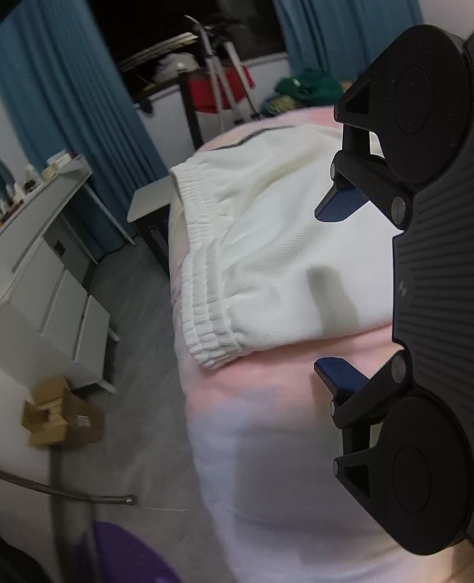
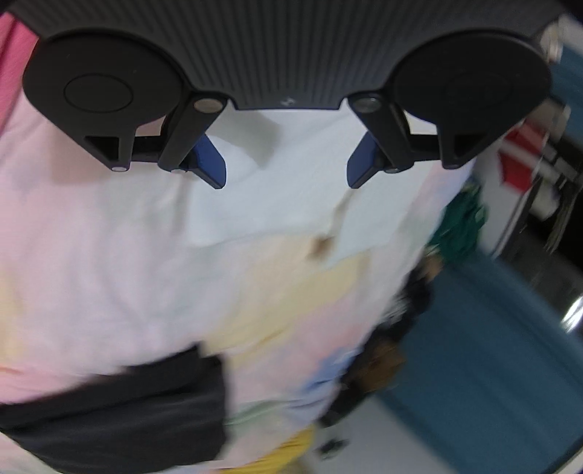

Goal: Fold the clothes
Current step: 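Grasp the ribbed waistband with the left gripper while the right gripper grasps a cuff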

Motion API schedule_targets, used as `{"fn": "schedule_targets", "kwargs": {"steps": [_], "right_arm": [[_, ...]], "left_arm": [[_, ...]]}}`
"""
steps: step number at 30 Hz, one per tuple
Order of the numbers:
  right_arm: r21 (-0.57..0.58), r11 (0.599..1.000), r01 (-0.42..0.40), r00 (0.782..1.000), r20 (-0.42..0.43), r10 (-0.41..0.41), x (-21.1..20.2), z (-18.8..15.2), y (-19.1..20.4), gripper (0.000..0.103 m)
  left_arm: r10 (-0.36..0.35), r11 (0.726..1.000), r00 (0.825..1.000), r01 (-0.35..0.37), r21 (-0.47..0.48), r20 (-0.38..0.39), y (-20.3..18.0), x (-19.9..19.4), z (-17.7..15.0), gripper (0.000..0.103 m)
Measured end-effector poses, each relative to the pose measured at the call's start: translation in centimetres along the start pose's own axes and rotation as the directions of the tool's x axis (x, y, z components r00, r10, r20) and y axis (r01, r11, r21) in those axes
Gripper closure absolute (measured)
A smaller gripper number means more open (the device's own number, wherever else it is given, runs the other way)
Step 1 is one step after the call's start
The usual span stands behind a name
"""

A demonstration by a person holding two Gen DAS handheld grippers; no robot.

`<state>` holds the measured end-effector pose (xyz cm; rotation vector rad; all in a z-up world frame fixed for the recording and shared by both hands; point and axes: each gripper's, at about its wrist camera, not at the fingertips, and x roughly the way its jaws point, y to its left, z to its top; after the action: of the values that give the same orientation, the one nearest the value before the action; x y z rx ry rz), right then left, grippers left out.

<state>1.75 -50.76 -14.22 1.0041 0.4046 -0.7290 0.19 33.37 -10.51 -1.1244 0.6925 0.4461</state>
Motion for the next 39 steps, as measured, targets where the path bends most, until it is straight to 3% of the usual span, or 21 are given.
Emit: {"fn": "schedule_targets", "kwargs": {"steps": [4,8,10,15,17,20,23,26,27,30,32,37,39], "right_arm": [[0.076,0.996,0.037,0.998,-0.056,-0.033,1.6,-0.2,-1.4,0.026],[0.054,0.998,0.04,0.997,-0.066,-0.037,2.5,-0.5,-0.5,0.027],[0.096,0.994,0.057,0.996,-0.072,-0.051,2.8,-0.5,-0.9,0.028],[0.288,0.954,0.077,0.996,-0.069,-0.06,2.7,-0.4,-4.1,0.027],[0.34,0.937,0.085,0.995,-0.078,-0.062,2.8,-0.5,-5.0,0.027],[0.312,0.947,0.072,0.992,-0.119,-0.037,3.7,-0.7,-4.8,0.027],[0.288,0.954,0.084,0.987,-0.153,-0.041,4.8,-1.0,-4.1,0.027],[0.253,0.967,-0.005,0.987,-0.154,0.046,5.6,-1.1,-2.9,0.029],[0.239,0.97,-0.036,0.986,-0.151,0.074,5.8,-1.0,-2.4,0.032],[0.118,0.993,-0.025,0.993,-0.109,0.038,5.4,-1.0,-0.5,0.051],[0.101,0.995,-0.014,0.993,-0.113,0.026,5.5,-1.1,-0.3,0.065],[0.101,0.99,0.094,0.989,-0.127,-0.081,7.2,-0.7,-1.7,0.086],[0.095,0.991,0.096,0.99,-0.114,-0.085,7.1,-0.5,-1.8,0.093]], "left_arm": [[-0.102,0.994,0.993,0.1,-0.035,-0.058,0.3,1.5,0.3,0.022],[-0.247,0.969,0.968,0.247,-0.018,-0.041,-0.3,0.6,0.0,0.021],[-0.295,0.956,0.955,0.294,-0.024,-0.035,-0.4,0.4,-0.3,0.021],[-0.28,0.958,0.959,0.276,-0.076,-0.05,0.3,1.2,-0.6,0.022],[-0.245,0.969,0.966,0.241,-0.057,-0.076,0.1,1.7,-0.9,0.026],[-0.25,0.966,0.967,0.245,-0.079,-0.056,0.3,2.2,-1.0,0.031],[-0.329,0.939,0.943,0.323,-0.116,-0.043,1.0,2.1,-0.5,0.032],[-0.343,0.934,0.938,0.335,-0.127,-0.053,0.9,2.5,-0.4,0.031],[-0.347,0.932,0.936,0.338,-0.13,-0.057,0.9,2.7,-0.4,0.031],[-0.312,0.938,0.948,0.299,-0.174,-0.054,1.6,3.4,-0.6,0.035],[-0.29,0.944,0.954,0.272,-0.184,-0.075,1.7,4.0,-0.7,0.037],[-0.216,0.972,0.964,0.198,-0.127,-0.154,0.2,5.7,-1.3,0.046],[-0.185,0.98,0.965,0.168,-0.102,-0.184,-0.4,6.4,-1.5,0.062]]}}
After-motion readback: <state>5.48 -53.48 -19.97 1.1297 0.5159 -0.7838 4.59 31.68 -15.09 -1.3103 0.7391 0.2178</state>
